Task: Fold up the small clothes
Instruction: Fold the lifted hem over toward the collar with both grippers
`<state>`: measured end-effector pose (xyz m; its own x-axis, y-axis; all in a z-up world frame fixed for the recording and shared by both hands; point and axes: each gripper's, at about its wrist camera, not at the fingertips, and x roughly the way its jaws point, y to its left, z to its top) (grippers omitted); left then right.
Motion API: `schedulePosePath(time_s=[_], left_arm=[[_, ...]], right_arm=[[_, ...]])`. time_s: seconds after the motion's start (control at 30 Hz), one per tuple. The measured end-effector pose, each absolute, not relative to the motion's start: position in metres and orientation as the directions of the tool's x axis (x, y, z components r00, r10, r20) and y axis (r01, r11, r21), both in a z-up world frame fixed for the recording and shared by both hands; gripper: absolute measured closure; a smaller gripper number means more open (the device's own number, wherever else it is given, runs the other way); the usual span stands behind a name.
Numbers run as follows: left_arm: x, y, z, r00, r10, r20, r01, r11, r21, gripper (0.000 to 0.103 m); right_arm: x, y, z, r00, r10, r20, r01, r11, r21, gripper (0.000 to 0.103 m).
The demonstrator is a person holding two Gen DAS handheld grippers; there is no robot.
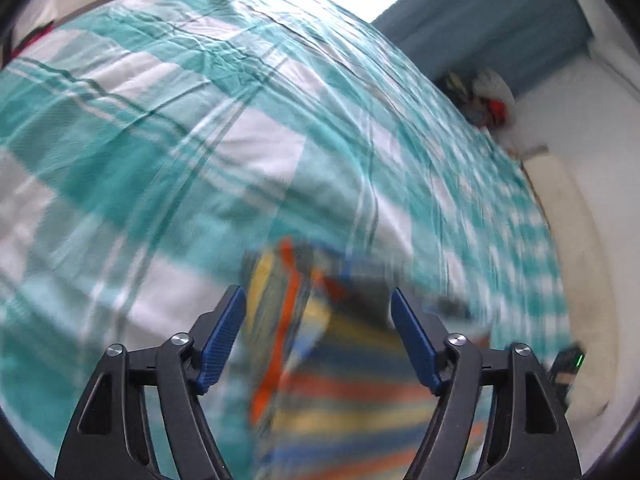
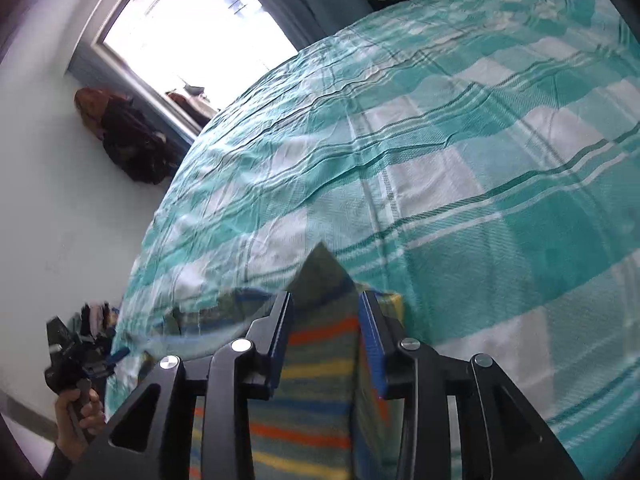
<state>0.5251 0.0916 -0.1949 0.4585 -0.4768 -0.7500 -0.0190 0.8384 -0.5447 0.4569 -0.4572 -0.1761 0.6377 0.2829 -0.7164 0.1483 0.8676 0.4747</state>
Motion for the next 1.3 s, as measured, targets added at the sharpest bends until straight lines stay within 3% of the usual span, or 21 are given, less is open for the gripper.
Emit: schedulePosePath(time_s=[0.07,0.13,0.17,0.37,0.4,0.43,0.47,0.5,0.67,0.8,0.9,1.03,1.13,1.2,1.23,1.3], left_arm=[[0.497,0.096,-0.194,0.434,-0.482,-0.761,0.017,0.849,-0.528,0.017],[0.463,0.101,-0.201,0.409,-0.502,-0.762,0.039,0.844,-0.535,0.014],[0.451,0.1,-0.205,0.398,-0.503,-0.767,0.038,0.844,-0.535,0.013],[0.434,0.083,-0.235,0.355,-0.528,-0.772,0.015,0.829,-0.559,0.016],[0.436,0.078,-0.236,0.356,-0.519,-0.777,0.023,0.836,-0.548,0.033],[0.438,0.074,-0.237,0.352,-0.504,-0.789,0.021,0.847,-0.532,0.052],[0.438,0.074,-0.237,0.335,-0.503,-0.797,0.007,0.847,-0.531,0.1],[0.441,0.075,-0.238,0.312,-0.516,-0.798,-0.012,0.837,-0.546,0.098],[0.416,0.092,-0.204,0.323,-0.586,-0.743,0.049,0.795,-0.605,0.098],[0.409,0.093,-0.236,0.242,-0.551,-0.799,0.013,0.825,-0.565,0.098],[0.403,0.1,-0.244,0.244,-0.591,-0.769,-0.033,0.787,-0.616,0.098],[0.392,0.108,-0.216,0.255,-0.625,-0.738,0.018,0.766,-0.643,0.098],[0.394,0.106,-0.217,0.212,-0.609,-0.764,0.044,0.787,-0.615,0.097],[0.397,0.103,-0.228,0.184,-0.563,-0.806,0.052,0.824,-0.564,0.086],[0.398,0.102,-0.235,0.172,-0.539,-0.824,0.042,0.84,-0.541,0.08],[0.394,0.111,-0.237,0.19,-0.579,-0.793,0.016,0.809,-0.587,0.054]], right_arm=[[0.43,-0.451,-0.172,0.592,0.299,-0.748,0.101,0.894,0.437,0.058],[0.397,-0.444,-0.175,0.553,0.32,-0.769,0.073,0.901,0.428,0.04],[0.379,-0.44,-0.18,0.527,0.337,-0.78,0.07,0.898,0.435,0.036],[0.342,-0.408,-0.22,0.457,0.425,-0.781,0.085,0.853,0.514,0.035],[0.344,-0.404,-0.226,0.455,0.424,-0.783,0.09,0.853,0.514,0.038],[0.346,-0.402,-0.231,0.446,0.413,-0.794,0.096,0.86,0.501,0.058],[0.349,-0.402,-0.235,0.432,0.399,-0.809,0.119,0.864,0.49,0.076],[0.35,-0.406,-0.237,0.422,0.423,-0.802,0.14,0.844,0.518,0.095],[0.332,-0.42,-0.201,0.447,0.518,-0.729,0.118,0.774,0.622,0.095],[0.332,-0.424,-0.224,0.375,0.483,-0.791,0.161,0.806,0.569,0.095],[0.328,-0.43,-0.245,0.35,0.519,-0.78,0.226,0.761,0.608,0.095],[0.321,-0.427,-0.22,0.364,0.545,-0.755,0.164,0.761,0.628,0.095],[0.322,-0.42,-0.204,0.325,0.535,-0.78,0.104,0.8,0.592,0.095],[0.324,-0.408,-0.21,0.29,0.476,-0.83,0.07,0.855,0.515,0.093],[0.325,-0.406,-0.217,0.266,0.443,-0.856,0.067,0.877,0.475,0.085],[0.324,-0.41,-0.22,0.26,0.409,-0.875,0.083,0.893,0.442,0.071]])
